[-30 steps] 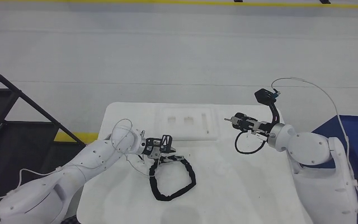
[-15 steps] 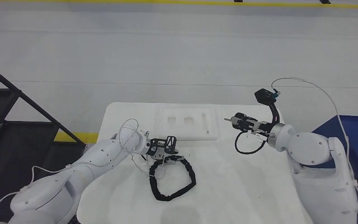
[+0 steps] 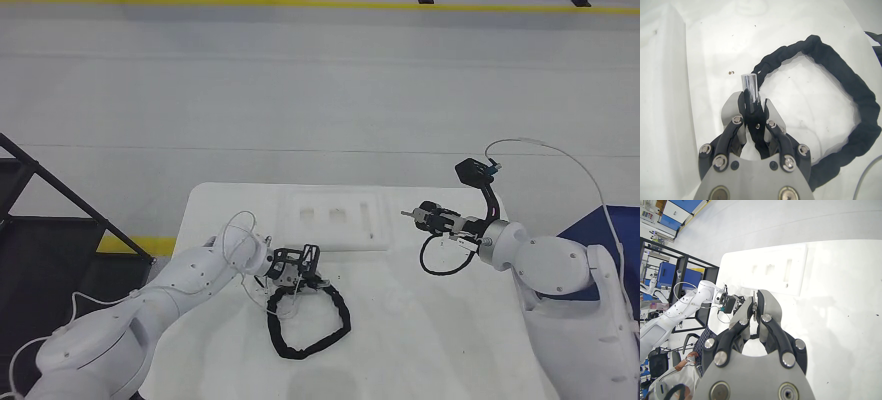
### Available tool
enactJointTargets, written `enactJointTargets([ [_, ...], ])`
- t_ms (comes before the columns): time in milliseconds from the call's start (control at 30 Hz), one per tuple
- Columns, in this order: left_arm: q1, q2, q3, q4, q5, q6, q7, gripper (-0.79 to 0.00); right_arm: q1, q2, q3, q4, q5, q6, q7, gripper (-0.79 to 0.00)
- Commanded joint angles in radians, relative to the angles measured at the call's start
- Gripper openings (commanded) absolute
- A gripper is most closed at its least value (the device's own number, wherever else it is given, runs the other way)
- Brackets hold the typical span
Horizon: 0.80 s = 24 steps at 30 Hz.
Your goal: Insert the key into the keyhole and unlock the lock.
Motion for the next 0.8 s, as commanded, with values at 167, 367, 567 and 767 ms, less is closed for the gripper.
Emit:
enactJointTargets([
  [167,-0.007,-0.013,-0.023,0.039,-0.04,-0.02,0.056,-0.785,0.0,0.0,0.0,0.0,0.0,0.0,0.0,-0.785],
  [367,-0.02,-0.013,-0.026,0.027,-0.084,-0.02,0.099,-0.785,0.0,0.0,0.0,0.0,0.0,0.0,0.0,-0.785],
  [567,-0.041,-0.001,-0.025,-0.002,-0.161,-0.02,0.16,-0.785,0.0,0.0,0.0,0.0,0.0,0.0,0.0,-0.785],
  [767,-0.055,0.033,-0.044,-0.075,-0.203,-0.02,0.278,-0.785,-0.012,0.001,-0.015,0.004,-0.017,-0.013,-0.005,-0.785],
])
